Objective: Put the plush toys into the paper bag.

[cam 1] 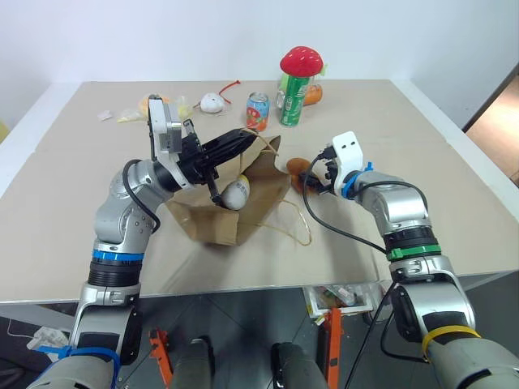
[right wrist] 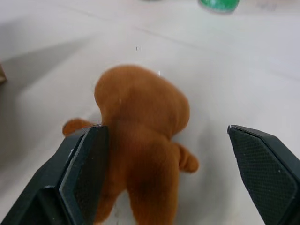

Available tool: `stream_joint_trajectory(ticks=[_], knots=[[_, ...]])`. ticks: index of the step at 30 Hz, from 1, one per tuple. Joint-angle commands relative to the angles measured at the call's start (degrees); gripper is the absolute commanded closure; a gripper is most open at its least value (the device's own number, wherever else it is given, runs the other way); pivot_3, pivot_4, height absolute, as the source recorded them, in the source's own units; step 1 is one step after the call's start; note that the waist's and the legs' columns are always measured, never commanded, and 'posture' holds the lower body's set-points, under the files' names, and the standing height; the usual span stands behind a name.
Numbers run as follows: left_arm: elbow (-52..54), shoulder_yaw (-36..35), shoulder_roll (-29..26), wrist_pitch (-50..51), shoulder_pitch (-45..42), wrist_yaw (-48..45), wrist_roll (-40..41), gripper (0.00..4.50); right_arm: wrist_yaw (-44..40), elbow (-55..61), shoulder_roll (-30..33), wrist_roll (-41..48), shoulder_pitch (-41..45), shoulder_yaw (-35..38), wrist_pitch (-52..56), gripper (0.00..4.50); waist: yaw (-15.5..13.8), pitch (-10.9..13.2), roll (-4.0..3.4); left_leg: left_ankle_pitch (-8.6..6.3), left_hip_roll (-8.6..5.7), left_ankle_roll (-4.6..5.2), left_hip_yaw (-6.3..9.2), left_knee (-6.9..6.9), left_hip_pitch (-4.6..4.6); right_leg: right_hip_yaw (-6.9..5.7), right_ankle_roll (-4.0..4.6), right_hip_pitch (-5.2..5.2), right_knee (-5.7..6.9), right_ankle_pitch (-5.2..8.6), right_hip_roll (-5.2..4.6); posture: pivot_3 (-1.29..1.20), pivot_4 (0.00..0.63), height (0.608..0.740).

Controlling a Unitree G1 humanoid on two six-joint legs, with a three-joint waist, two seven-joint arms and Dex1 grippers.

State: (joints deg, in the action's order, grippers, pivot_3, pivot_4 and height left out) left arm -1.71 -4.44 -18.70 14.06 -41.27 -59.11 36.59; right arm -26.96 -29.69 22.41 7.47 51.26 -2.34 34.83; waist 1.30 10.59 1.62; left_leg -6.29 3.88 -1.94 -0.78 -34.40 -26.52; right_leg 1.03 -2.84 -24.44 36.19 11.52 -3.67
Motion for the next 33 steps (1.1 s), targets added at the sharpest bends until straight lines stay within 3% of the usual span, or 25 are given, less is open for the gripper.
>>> stream_joint_trajectory(ticks=[1,2,4,5,8,9,12,15,19,25,29,33], knots=[[1.9,-0.8,-0.3,-0.4,-0.2,0.3,0.5,4.50,0.5,0.8,-0.8,0.2,0.1,1.0,0.4,0.33,0.0,0.0,0.00,0.00,0.00,0.00,0.01,0.00,0.00,0.00,0.00,0.00,0.00,0.00,0.00,0.00,0.150,0.740],[1.8,-0.8,-0.3,-0.5,-0.2,0.3,0.5,4.50,0.4,1.0,-0.9,0.2,-0.1,1.0,0.4,0.76,0.0,0.0,0.00,0.00,0.00,0.00,0.01,0.00,0.00,0.00,0.00,0.00,0.00,0.00,0.00,0.00,0.150,0.740],[1.7,-0.8,-0.2,-0.5,-0.3,0.2,0.5,4.50,-0.1,1.6,-1.0,0.3,-0.6,1.1,0.4,1.19,0.0,0.0,0.00,0.00,0.00,0.00,0.01,0.00,0.00,0.00,-0.01,0.01,0.00,0.00,0.00,0.00,0.150,0.740],[1.6,-0.8,-0.2,-0.5,-0.4,0.3,0.5,4.50,-0.3,2.0,-0.8,0.4,-0.8,1.2,0.5,1.91,0.0,0.0,0.00,0.00,0.00,0.00,0.00,0.00,0.00,0.00,-0.01,0.01,0.00,0.00,0.00,0.00,0.150,0.740],[1.3,-0.7,0.0,-0.6,-0.6,0.3,0.5,4.50,-1.0,3.1,0.0,0.5,-1.3,1.5,0.8,2.78,0.0,0.0,0.00,0.00,0.00,0.00,0.02,0.00,0.00,0.00,0.00,0.02,0.00,0.00,0.00,0.00,0.150,0.740],[1.3,-0.7,0.0,-0.6,-0.7,0.3,0.5,4.50,-1.2,3.7,0.5,0.4,-1.6,1.5,0.9,3.36,0.0,0.0,0.00,0.00,0.00,0.00,0.01,-0.01,0.00,0.01,0.00,0.02,0.00,0.00,0.00,0.00,0.150,0.740],[1.1,-0.7,0.0,-0.7,-0.7,0.1,0.5,4.50,-0.8,7.6,2.8,0.0,-2.2,2.8,0.1,4.29,0.0,0.0,0.00,0.00,0.00,0.00,0.02,-0.02,0.00,0.01,0.00,0.02,0.01,-0.01,0.01,0.00,0.150,0.740],[1.1,-0.7,0.0,-0.7,-0.7,0.0,0.6,4.50,-3.3,15.1,6.3,2.2,-3.0,5.0,1.7,4.39,-0.1,0.0,-0.01,0.00,-0.01,0.00,0.01,-0.01,-0.03,0.01,-0.01,0.01,0.00,0.00,-0.01,0.00,0.150,0.740],[1.3,-0.8,-0.2,-0.4,-0.6,-0.2,0.7,4.50,-11.2,27.7,13.1,11.6,-3.8,12.3,7.5,4.39,-0.1,0.0,-0.04,0.00,0.00,0.00,0.01,0.01,-0.02,0.02,-0.01,-0.03,0.01,0.01,0.02,0.00,0.150,0.740],[1.4,-0.7,-0.2,-0.5,-0.6,-0.2,0.7,4.50,-25.3,43.2,25.3,17.3,-11.9,9.5,10.6,4.39,-0.2,0.0,-0.05,-0.03,0.01,0.00,0.02,0.00,0.01,0.02,-0.01,0.04,-0.01,0.06,0.01,0.00,0.150,0.740],[1.7,-0.7,-0.2,-0.4,-0.4,-0.2,0.8,4.50,-28.6,48.1,27.4,20.0,-15.3,7.8,11.8,4.39,0.0,0.0,-0.05,-0.04,0.00,-0.02,-0.02,-0.07,0.06,0.04,0.04,0.05,-0.01,0.03,-0.02,0.00,0.150,0.740],[1.8,-0.9,-0.3,-0.4,-0.3,-0.2,0.8,4.50,-28.5,50.6,25.2,21.4,-14.9,5.1,12.0,4.39,0.0,0.0,-0.05,-0.04,0.00,-0.01,0.00,-0.09,0.09,0.06,0.06,0.04,0.00,-0.02,0.00,0.00,0.150,0.740]])
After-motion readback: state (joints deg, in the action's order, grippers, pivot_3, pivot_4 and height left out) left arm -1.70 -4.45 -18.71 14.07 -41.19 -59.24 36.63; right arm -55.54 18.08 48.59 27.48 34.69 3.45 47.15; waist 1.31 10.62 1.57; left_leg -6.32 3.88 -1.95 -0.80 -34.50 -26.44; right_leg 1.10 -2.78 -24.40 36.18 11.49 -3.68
